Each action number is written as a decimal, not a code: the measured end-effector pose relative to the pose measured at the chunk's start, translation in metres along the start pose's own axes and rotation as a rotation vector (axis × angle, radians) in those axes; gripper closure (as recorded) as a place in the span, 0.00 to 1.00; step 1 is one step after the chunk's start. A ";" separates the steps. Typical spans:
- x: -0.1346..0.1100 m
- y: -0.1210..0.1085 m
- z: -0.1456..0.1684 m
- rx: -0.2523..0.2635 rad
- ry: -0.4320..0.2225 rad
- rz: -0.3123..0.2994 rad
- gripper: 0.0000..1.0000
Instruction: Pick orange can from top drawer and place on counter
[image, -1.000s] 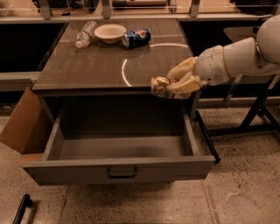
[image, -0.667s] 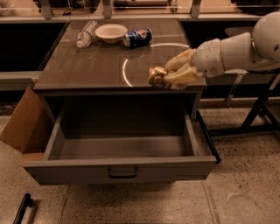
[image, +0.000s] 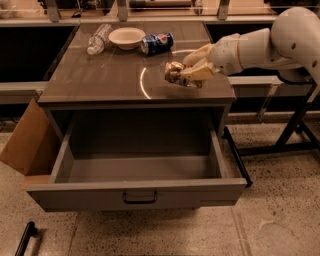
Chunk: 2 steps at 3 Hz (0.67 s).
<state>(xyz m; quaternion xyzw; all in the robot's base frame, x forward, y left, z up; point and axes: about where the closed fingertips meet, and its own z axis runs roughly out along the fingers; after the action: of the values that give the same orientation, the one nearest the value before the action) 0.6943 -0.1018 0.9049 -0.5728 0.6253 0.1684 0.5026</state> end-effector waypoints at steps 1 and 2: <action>0.007 -0.020 0.016 0.052 0.020 0.040 0.82; 0.014 -0.035 0.028 0.090 0.031 0.073 0.59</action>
Offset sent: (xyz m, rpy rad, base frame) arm 0.0695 -0.0026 -0.0150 0.0315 0.0233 -0.1892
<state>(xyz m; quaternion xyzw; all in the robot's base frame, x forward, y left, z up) 0.7395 -0.0977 0.8940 -0.5290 0.6604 0.1493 0.5115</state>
